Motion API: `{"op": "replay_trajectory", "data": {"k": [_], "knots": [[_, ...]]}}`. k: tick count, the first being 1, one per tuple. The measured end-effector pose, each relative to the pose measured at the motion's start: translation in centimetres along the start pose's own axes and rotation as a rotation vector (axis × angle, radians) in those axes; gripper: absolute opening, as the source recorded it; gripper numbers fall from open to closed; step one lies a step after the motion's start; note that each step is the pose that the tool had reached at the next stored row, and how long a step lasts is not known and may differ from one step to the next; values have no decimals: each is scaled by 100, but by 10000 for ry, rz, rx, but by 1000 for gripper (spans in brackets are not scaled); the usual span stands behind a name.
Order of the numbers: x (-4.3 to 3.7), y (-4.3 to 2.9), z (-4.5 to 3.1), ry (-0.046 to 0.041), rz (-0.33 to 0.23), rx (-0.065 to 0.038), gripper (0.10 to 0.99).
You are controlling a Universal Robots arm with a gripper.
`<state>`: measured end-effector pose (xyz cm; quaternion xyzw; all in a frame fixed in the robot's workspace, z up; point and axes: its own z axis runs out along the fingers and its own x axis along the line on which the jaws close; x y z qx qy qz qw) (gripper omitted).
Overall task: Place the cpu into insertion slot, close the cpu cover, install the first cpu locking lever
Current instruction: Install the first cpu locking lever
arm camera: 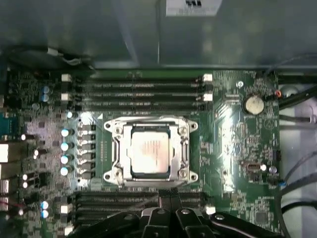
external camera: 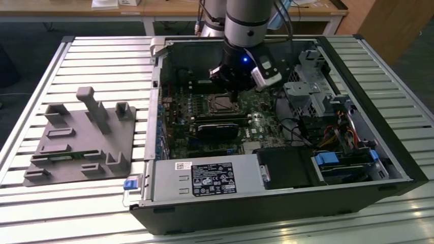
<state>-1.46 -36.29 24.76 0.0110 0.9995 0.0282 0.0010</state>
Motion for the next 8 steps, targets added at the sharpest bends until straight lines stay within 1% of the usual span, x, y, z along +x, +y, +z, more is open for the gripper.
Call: {"op": "replay_trajectory", "data": {"k": [2,6,8], "knots": [[15,-37,4,-1,5,-1,106],[107,-71,8,0,4,-1,106],[113,-90,9,8,24,0,106]]}}
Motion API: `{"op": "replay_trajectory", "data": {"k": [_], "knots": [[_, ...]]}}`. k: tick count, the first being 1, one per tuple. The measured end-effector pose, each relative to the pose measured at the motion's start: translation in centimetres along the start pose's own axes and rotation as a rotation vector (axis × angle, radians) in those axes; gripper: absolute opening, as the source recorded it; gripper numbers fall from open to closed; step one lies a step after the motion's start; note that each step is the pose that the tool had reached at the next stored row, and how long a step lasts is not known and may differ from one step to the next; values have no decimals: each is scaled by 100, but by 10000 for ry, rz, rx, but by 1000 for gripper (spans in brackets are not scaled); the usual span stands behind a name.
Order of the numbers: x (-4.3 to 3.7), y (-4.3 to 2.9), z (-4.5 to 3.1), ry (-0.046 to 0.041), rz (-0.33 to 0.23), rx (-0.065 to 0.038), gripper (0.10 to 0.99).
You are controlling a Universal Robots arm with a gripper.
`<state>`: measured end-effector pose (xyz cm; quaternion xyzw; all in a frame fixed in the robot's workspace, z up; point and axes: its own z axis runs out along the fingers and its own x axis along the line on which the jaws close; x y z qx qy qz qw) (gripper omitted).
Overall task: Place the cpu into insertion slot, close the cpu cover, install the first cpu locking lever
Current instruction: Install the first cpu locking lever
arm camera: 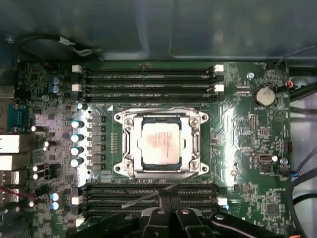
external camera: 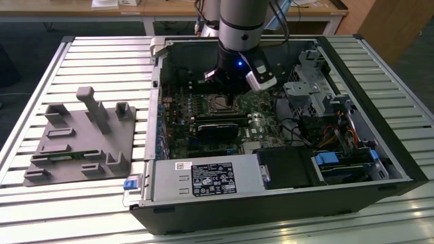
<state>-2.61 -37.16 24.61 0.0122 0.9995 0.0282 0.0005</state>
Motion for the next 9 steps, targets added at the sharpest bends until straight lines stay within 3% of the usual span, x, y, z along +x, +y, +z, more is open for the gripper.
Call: {"op": "replay_trajectory", "data": {"k": [5,9], "knots": [[12,-64,13,41,120,0,106],[155,-87,43,41,119,1,106]]}}
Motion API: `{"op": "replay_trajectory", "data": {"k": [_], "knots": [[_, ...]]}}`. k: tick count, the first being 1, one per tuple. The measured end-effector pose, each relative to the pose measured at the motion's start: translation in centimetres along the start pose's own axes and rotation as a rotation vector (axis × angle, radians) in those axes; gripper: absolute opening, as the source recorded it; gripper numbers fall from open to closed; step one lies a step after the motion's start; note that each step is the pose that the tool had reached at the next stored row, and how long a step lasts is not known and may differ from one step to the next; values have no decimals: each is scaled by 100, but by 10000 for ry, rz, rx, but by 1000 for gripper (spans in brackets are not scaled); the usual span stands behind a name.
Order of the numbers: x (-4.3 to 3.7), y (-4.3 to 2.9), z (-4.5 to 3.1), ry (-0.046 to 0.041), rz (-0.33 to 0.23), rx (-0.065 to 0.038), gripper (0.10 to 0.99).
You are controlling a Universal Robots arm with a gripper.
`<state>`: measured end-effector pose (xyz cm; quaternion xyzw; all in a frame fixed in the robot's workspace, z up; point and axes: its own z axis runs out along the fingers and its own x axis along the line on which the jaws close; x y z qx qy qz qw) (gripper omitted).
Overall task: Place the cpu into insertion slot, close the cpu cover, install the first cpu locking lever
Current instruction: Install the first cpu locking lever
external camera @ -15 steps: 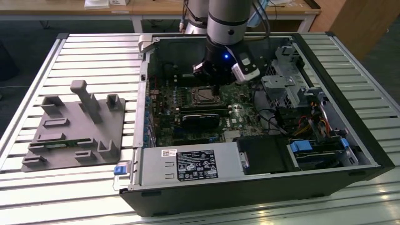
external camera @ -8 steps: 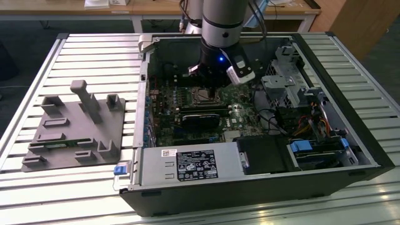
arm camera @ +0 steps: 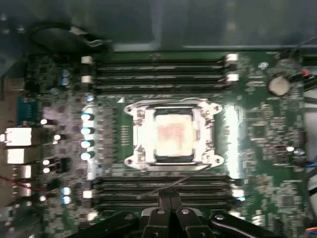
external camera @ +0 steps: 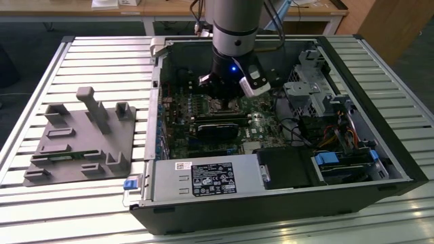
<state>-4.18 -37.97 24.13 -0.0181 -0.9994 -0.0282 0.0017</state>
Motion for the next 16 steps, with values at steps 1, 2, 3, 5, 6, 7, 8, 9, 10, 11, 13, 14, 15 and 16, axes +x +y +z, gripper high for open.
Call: {"op": "replay_trajectory", "data": {"k": [1,2,3,5,6,7,8,9,10,11,13,14,15,16], "knots": [[38,-5,7,0,-1,1,106],[62,-7,16,-1,-1,-2,106],[70,-9,27,0,0,-2,106],[72,-11,58,2,-1,-1,106],[72,-12,74,2,2,-1,106],[72,-13,89,2,3,-4,106],[73,-14,101,4,4,-10,106],[73,-17,110,5,5,-27,106],[73,-21,117,7,4,-54,106],[75,-26,122,9,4,-108,106],[92,-41,128,14,5,-270,106],[104,-52,131,16,4,-339,106],[115,-62,135,17,3,-376,106],[125,-71,142,18,3,-398,106]]}}
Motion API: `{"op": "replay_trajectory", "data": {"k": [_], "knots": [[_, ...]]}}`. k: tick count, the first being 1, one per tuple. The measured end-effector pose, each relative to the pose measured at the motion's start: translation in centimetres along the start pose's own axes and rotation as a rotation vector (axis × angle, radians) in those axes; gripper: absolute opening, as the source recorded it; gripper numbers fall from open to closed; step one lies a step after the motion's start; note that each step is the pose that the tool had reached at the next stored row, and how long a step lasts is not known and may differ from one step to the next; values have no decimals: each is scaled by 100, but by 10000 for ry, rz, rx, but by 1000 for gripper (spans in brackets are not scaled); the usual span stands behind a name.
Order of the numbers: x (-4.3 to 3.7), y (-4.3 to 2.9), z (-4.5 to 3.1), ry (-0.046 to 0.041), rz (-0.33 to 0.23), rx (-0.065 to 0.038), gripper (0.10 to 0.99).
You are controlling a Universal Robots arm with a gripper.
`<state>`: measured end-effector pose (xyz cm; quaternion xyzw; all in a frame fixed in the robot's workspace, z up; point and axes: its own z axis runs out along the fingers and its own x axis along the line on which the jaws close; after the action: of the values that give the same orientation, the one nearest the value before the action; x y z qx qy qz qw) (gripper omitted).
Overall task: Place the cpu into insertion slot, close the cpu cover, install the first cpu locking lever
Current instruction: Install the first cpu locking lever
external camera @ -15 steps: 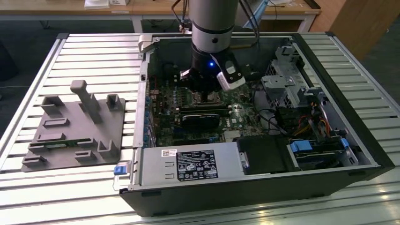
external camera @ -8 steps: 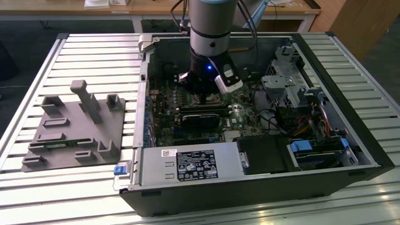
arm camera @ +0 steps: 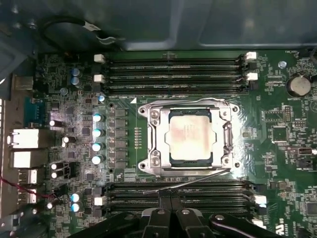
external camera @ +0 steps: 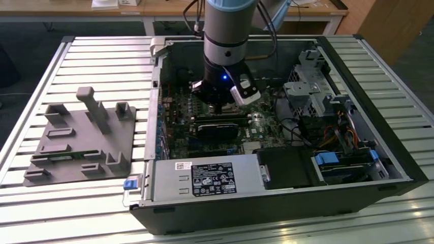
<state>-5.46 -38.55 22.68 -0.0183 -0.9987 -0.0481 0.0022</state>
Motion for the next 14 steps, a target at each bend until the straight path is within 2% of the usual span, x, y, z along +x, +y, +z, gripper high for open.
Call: {"op": "replay_trajectory", "data": {"k": [6,8,12,14], "knots": [[22,-17,52,5,-1,-122,106],[32,-20,67,8,1,-193,106],[48,-27,74,19,-2,-508,106],[53,-29,73,22,-1,-614,106]]}}
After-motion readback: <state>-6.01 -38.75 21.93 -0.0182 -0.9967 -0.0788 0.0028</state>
